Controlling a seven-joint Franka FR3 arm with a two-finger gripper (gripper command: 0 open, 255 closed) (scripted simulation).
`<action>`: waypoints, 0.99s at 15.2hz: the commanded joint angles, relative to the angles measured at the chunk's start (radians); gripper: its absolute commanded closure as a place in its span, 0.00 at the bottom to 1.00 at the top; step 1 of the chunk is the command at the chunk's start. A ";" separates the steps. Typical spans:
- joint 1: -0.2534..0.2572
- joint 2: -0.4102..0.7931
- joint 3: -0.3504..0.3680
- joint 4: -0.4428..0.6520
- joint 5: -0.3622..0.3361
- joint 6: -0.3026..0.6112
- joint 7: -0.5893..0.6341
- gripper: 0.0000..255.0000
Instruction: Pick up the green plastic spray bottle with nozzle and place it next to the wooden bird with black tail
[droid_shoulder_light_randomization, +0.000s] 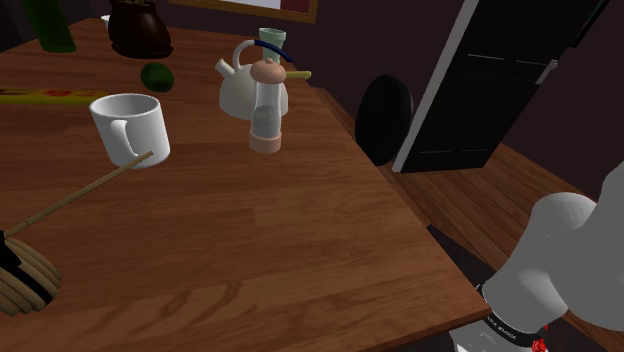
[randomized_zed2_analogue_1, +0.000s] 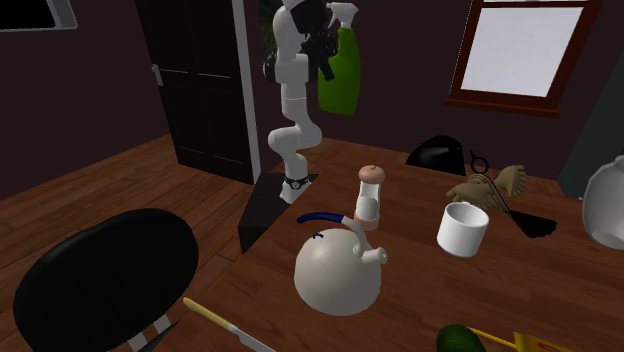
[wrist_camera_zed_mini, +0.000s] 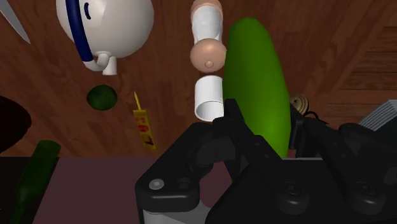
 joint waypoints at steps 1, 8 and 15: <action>0.031 -0.035 0.036 -0.039 -0.030 0.027 0.050 1.00; 0.119 -0.126 0.178 -0.162 -0.113 0.127 0.227 1.00; 0.189 -0.139 0.311 -0.190 -0.171 0.193 0.403 1.00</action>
